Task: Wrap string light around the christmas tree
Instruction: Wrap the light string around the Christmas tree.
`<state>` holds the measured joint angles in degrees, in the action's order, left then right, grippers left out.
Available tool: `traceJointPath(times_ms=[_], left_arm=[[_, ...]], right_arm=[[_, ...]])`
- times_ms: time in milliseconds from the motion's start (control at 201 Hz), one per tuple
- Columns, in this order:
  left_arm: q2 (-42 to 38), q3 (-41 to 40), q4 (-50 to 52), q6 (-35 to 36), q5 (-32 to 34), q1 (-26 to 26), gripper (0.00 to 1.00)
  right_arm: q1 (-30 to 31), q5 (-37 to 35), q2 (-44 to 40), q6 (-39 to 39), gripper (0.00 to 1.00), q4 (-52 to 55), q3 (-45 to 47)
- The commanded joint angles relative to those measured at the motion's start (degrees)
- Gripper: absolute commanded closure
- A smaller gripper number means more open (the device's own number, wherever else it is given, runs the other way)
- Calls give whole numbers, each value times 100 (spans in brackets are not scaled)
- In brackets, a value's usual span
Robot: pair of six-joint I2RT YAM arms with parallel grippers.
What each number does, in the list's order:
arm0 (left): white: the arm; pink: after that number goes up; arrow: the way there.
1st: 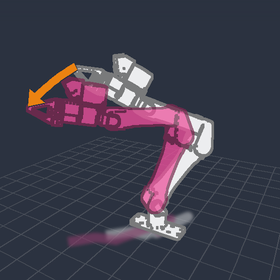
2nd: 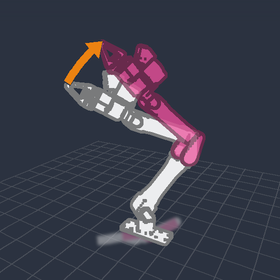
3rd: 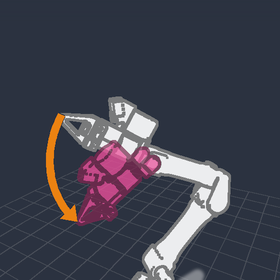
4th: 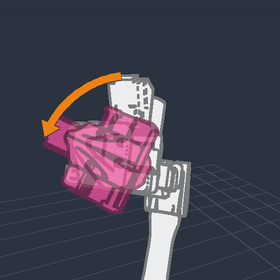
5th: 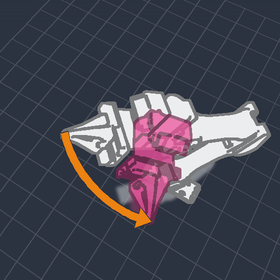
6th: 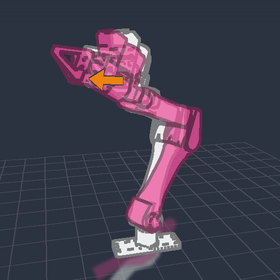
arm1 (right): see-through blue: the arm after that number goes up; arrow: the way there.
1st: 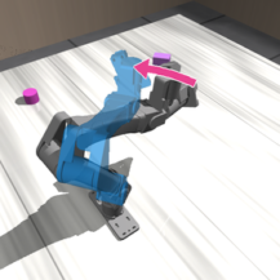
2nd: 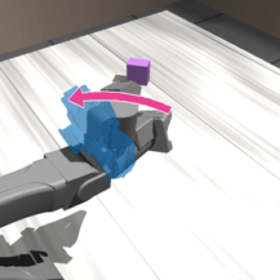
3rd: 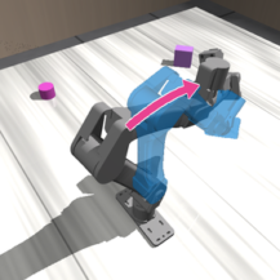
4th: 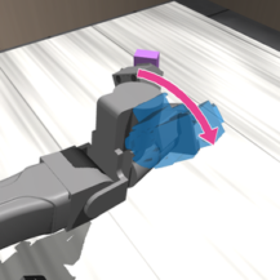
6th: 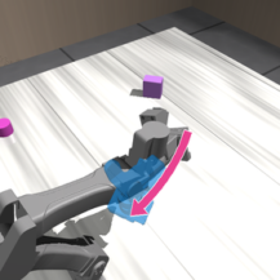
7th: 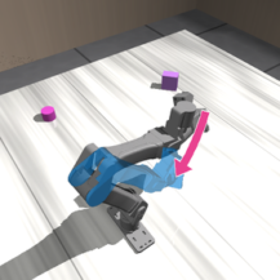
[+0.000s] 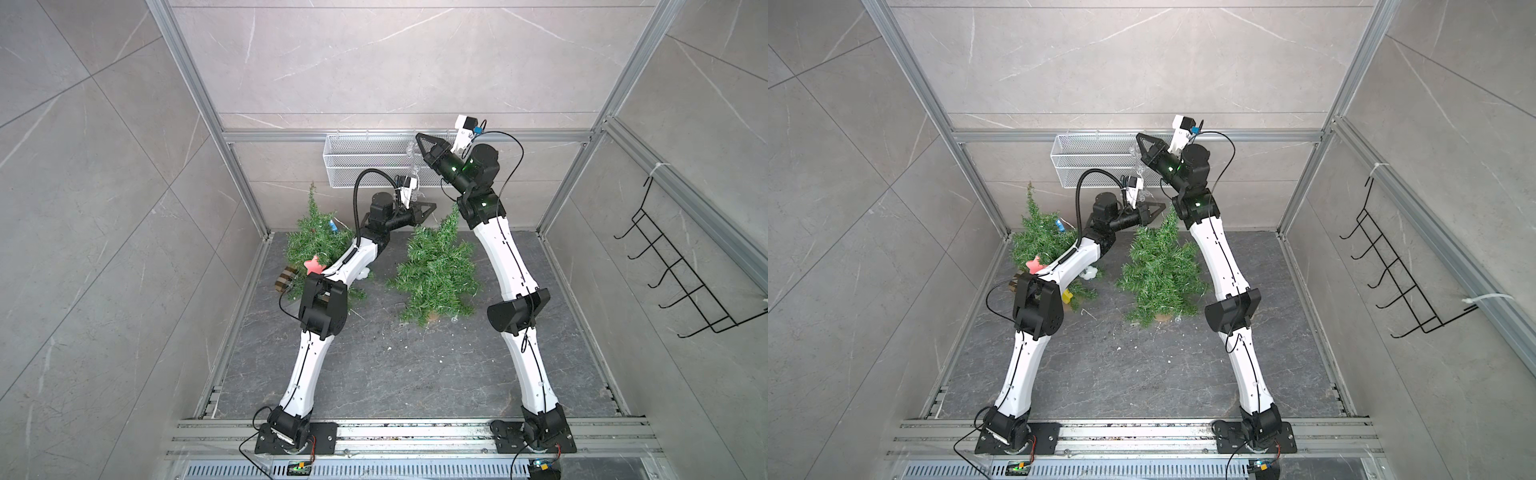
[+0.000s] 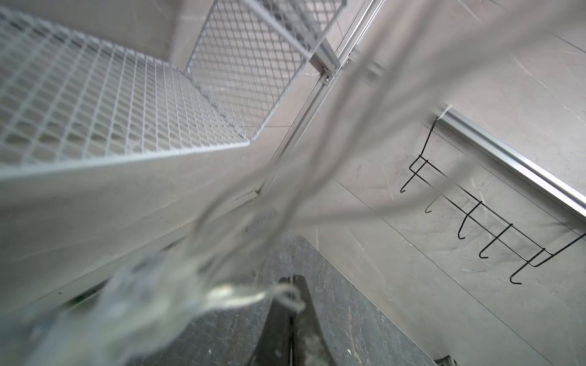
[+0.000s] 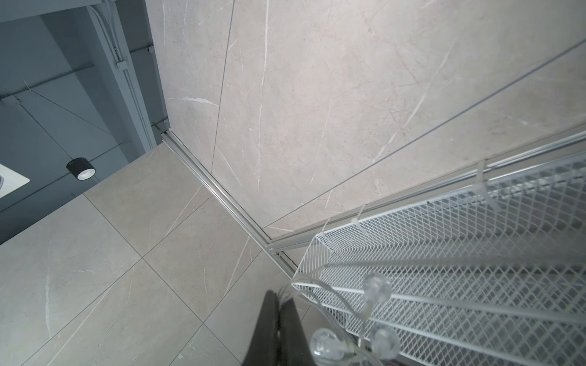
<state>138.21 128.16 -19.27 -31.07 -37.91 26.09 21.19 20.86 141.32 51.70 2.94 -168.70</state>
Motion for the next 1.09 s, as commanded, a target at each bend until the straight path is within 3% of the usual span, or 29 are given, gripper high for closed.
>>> traceJointPath(times_ms=[0, 224, 428, 731, 1085], left_arm=[[-132, 416, -97, 108, -10, -180, 100], [-363, 676, 401, 427, -250, -243, 100], [-866, -53, 492, 702, -232, -290, 100], [-1470, -1140, 411, 987, -191, -421, 100], [-1925, -2051, 71, 1121, -159, -532, 100]], right_arm=[[-87, 360, -331, 85, 100, -106, -199], [-144, 601, -429, 144, 100, 49, -259], [-137, 921, -542, 336, 100, 333, -277], [78, 2120, -1059, 360, 100, 1254, -239], [380, 2763, -2464, -192, 100, 1803, 1339]])
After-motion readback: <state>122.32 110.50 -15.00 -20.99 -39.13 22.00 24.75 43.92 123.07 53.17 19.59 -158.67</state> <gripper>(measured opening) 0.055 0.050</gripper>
